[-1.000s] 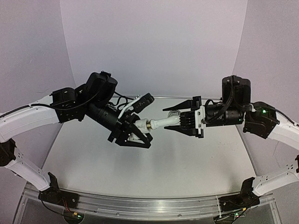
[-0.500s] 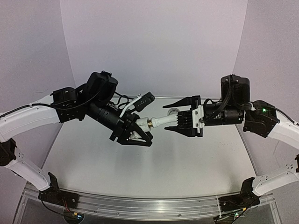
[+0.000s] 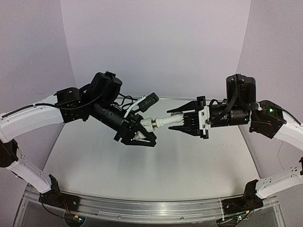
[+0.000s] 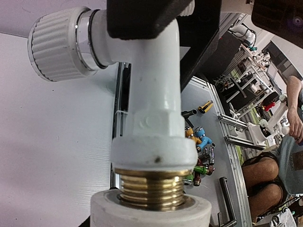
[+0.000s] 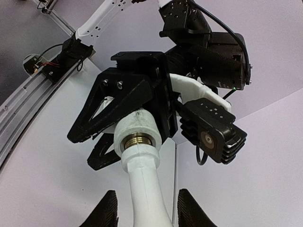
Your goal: Install the water faucets
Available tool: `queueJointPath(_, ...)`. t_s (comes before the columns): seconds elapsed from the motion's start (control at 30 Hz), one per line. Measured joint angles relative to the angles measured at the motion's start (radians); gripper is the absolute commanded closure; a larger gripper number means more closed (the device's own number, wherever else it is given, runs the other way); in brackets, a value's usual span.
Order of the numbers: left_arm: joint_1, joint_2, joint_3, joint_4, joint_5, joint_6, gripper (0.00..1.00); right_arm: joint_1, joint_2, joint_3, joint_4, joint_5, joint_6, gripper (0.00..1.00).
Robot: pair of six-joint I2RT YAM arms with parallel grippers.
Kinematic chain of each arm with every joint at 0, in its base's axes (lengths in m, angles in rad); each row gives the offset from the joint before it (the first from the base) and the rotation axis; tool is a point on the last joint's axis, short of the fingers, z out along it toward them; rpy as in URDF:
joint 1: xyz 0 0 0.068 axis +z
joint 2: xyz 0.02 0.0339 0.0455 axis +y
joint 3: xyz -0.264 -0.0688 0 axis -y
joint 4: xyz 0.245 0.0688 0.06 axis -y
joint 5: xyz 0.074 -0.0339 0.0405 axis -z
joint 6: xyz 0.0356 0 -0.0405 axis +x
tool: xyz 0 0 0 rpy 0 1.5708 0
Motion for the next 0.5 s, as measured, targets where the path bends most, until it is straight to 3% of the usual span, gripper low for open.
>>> queueJointPath(0.17, 0.0, 0.014, 0.008, -0.008, 0.009, 0.0, 1.0, 0.0, 0.0, 0.0, -0.004, 0.005, -0.012, 0.78)
queueJointPath(0.27, 0.001, 0.018, 0.008, -0.022, 0.022, -0.001, 1.0, 0.0, 0.002, 0.0, -0.018, 0.009, -0.02, 0.63)
queueJointPath(0.37, 0.001, 0.018, 0.008, -0.026, 0.027, 0.0, 1.0, 0.001, 0.004, 0.0, -0.02, 0.026, -0.023, 0.64)
queueJointPath(0.5, 0.001, 0.018, 0.008, -0.027, 0.03, 0.0, 1.0, 0.001, 0.004, 0.0, -0.022, 0.043, -0.027, 0.87)
